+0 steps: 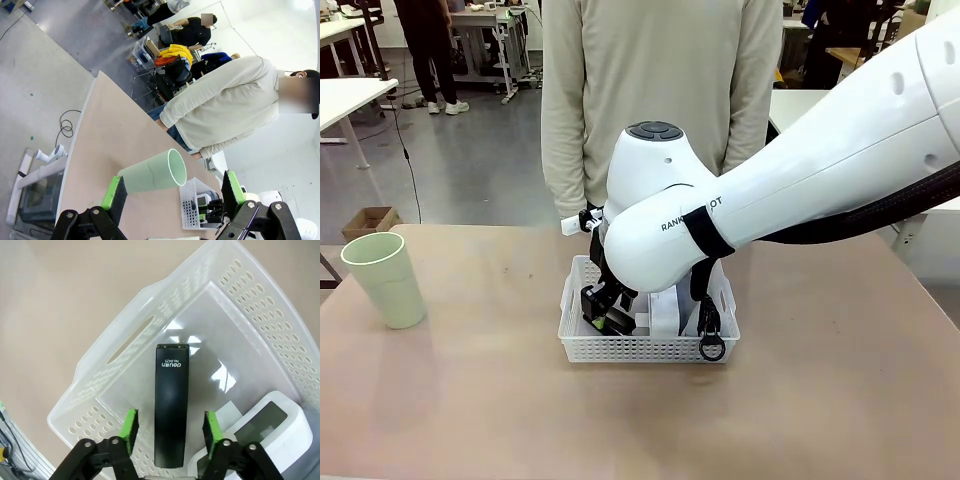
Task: Efficiently arrange items inside the basket to fit them all.
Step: Pick up the Stapler and place it inside the Organizing basket.
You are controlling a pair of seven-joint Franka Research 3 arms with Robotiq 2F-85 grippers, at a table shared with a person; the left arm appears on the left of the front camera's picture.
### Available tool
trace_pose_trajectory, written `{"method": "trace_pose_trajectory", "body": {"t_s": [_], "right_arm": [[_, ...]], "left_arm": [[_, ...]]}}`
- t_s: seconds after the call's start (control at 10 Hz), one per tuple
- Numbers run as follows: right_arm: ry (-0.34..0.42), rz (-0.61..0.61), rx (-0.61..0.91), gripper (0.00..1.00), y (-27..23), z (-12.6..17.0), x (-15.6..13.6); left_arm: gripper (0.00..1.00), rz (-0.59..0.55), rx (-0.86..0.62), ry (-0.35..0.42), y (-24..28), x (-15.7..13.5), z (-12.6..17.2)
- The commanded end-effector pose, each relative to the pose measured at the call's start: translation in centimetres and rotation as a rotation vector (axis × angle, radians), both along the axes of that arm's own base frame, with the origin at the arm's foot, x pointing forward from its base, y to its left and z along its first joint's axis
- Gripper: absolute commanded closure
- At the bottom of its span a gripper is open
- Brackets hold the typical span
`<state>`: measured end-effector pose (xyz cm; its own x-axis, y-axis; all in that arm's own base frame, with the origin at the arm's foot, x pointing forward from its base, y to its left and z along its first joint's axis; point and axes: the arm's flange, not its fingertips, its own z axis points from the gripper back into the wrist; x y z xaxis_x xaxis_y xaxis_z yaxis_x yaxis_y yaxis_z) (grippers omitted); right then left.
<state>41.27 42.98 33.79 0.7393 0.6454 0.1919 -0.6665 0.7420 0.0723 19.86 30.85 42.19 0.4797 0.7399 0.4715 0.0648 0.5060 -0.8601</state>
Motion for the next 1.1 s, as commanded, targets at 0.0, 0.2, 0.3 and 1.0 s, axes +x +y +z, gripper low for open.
{"method": "trace_pose_trajectory", "body": {"t_s": [0.0, 0.2, 0.3, 1.0], "right_arm": [[-0.024, -0.015, 0.006, 0.0, -0.1, -0.4, -0.4], [-0.029, -0.02, 0.011, 0.0, -0.2, -0.4, -0.4], [-0.039, -0.026, 0.01, 0.0, -0.5, -0.1, -0.5], [0.271, -0.135, 0.597, 0.0, -29.8, 13.5, -8.6]], "left_arm": [[0.0, 0.004, 0.005, -0.039, -0.3, 0.1, -0.3], [0.0, 0.004, 0.005, -0.039, -0.3, 0.1, -0.3], [0.0, 0.004, 0.005, -0.039, -0.3, 0.1, -0.3], [0.0, 0.004, 0.005, -0.039, -0.3, 0.1, -0.3]]}}
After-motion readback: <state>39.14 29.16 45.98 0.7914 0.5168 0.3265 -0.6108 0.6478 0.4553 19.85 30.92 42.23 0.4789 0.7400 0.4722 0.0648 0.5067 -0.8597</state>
